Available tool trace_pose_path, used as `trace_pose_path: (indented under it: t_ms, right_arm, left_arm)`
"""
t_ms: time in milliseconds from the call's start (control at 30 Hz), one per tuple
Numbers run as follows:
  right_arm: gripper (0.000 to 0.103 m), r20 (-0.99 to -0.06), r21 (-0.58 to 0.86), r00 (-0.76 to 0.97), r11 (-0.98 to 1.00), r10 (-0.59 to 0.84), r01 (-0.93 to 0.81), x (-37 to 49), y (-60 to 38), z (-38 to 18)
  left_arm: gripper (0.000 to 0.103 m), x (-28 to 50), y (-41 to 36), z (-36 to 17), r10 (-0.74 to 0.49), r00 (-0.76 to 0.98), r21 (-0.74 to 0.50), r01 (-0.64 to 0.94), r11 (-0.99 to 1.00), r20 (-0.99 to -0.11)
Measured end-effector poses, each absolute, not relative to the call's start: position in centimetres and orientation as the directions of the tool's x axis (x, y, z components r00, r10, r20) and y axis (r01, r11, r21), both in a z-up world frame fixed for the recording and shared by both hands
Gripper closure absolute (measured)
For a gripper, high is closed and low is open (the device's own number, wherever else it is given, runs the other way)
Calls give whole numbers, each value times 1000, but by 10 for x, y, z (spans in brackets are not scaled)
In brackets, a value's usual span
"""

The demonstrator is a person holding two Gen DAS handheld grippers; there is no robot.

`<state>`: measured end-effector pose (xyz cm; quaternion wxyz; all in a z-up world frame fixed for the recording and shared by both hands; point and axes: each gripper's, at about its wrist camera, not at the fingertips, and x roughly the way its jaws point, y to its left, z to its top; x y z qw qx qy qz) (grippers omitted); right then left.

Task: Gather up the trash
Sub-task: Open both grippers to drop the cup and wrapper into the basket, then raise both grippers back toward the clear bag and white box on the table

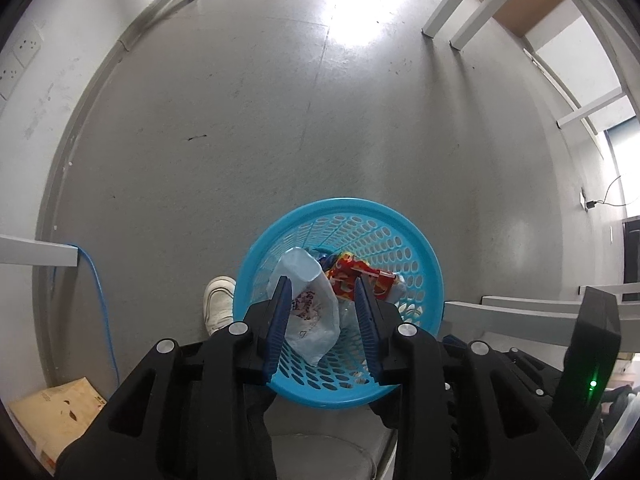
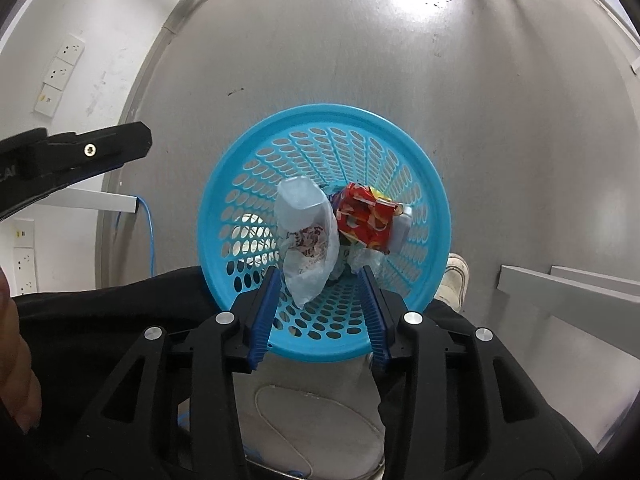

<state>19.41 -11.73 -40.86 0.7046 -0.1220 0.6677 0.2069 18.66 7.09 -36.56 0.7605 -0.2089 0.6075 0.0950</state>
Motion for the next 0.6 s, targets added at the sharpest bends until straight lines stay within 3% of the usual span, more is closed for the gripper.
trace_pose_path:
  t_ms: [267,367,600]
  right_arm:
    - [59,-995,35,66,875,75,-482,176,-127,-390]
    - [56,-992,43,89,888,94,-458,171,-138,-379]
    - [47,-982,46,134,858,132,-511,141,-143,-352]
  left_arm:
    - [63,174,76,-358,-41,242,-139,-403,905,-969]
    - [56,162,76,-350,-12,242,-118,-426,897,-970]
    - [44,134,62,-325,-25,297,-145,-388,910,-955]
